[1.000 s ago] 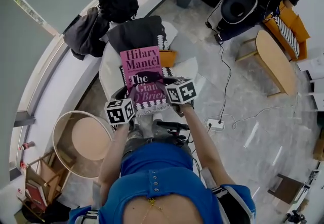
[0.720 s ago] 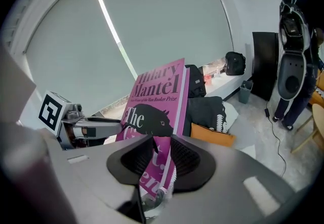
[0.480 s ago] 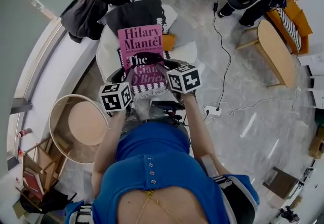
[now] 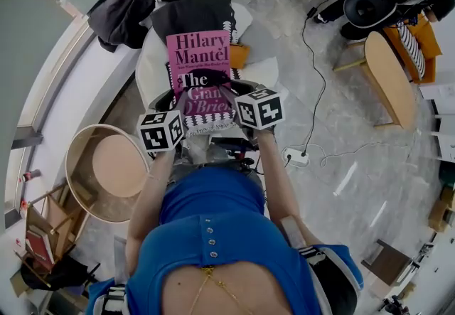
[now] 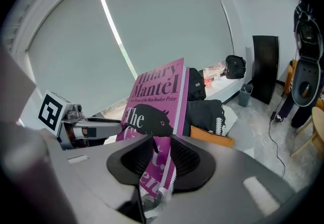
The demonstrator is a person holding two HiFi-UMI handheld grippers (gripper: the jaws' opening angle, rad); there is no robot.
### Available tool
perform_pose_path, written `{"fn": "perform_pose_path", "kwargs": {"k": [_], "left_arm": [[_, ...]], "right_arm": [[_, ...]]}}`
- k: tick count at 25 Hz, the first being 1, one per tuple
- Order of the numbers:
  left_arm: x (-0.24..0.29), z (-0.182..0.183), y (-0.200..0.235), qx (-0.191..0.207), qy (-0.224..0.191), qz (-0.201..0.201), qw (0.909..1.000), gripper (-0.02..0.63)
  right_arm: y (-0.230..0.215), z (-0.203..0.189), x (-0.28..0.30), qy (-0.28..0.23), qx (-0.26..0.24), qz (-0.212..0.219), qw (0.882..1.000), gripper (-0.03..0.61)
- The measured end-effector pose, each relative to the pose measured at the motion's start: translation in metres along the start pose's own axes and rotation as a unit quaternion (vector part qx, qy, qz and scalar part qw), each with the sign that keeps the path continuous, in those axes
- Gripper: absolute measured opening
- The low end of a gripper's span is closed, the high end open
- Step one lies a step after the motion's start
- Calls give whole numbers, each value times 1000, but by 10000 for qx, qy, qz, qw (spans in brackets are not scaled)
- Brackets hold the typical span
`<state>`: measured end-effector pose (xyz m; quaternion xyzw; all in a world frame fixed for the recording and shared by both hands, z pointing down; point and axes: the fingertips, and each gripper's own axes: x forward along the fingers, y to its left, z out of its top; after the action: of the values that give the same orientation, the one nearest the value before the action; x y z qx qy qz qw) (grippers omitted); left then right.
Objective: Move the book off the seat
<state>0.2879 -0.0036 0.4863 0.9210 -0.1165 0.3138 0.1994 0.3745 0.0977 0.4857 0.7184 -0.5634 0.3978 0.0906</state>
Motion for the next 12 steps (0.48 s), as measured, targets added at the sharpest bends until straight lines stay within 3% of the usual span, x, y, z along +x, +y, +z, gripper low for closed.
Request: {"fn": "perform_pose_path", "kwargs": {"k": [12], "left_arm": [[-7, -4, -2, -160, -102, 225, 9996, 121]], "right_arm": [[3, 0, -2, 16, -142, 184, 9997, 109]]}}
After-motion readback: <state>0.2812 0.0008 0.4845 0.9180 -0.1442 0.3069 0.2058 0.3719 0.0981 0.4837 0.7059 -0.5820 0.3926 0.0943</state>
